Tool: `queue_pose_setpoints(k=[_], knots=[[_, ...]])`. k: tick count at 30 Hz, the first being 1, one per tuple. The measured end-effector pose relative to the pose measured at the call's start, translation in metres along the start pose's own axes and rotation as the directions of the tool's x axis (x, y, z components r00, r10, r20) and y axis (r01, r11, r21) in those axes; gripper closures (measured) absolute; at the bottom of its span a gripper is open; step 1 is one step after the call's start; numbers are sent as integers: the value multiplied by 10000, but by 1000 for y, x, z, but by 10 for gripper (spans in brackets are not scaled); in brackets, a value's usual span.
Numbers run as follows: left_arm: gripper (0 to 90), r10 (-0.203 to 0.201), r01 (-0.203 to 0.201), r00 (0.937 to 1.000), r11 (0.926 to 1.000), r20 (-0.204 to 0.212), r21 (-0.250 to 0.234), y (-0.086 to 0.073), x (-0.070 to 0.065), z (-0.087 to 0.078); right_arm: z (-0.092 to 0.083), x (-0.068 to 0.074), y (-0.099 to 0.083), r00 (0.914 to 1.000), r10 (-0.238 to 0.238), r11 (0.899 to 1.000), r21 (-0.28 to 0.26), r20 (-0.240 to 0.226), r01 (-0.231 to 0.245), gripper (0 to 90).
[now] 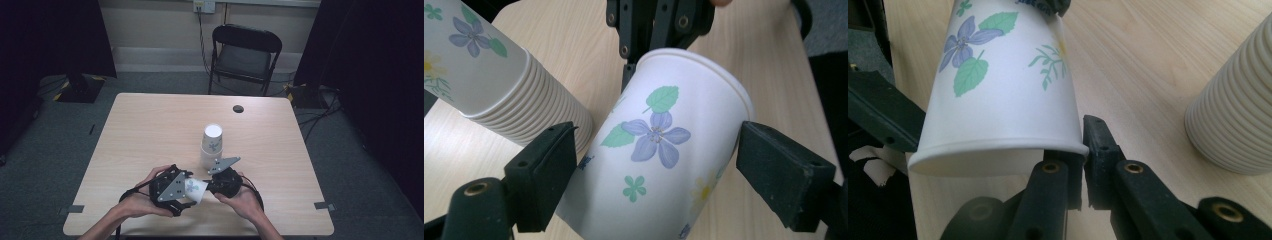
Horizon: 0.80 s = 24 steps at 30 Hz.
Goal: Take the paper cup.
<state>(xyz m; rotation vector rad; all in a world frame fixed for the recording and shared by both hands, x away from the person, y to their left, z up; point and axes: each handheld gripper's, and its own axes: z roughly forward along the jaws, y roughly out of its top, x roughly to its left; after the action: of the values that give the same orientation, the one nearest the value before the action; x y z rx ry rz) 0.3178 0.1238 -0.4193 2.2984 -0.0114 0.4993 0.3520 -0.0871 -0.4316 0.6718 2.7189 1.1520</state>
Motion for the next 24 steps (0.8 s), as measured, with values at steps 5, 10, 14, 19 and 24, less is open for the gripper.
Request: queue_pose_setpoints(k=[5, 10, 14, 19, 24], knots=[[153, 190, -189, 9998, 9992, -28, 344, -1, -5, 5, 3, 2, 1, 9999, -144, 9997, 221, 86, 142, 871], [154, 351, -346, 9994, 9971, -75, 672, -3, -6, 8, -1, 1, 2, 9999, -110, 9999, 15, 17, 110, 873], [169, 310, -288, 9992, 9961, -250, 833, -4, -6, 11, -5, -1, 3, 10000, 18, 9997, -230, -95, -20, 878], [215, 192, -149, 9984, 9968, -536, 791, -4, -6, 12, -10, -2, 5, 9996, 218, 9974, -678, -184, -230, 881], [241, -104, 141, 9980, 9981, -615, 595, -5, -4, 10, -14, -3, 4, 9991, 372, 9932, -1094, -193, -391, 870]])
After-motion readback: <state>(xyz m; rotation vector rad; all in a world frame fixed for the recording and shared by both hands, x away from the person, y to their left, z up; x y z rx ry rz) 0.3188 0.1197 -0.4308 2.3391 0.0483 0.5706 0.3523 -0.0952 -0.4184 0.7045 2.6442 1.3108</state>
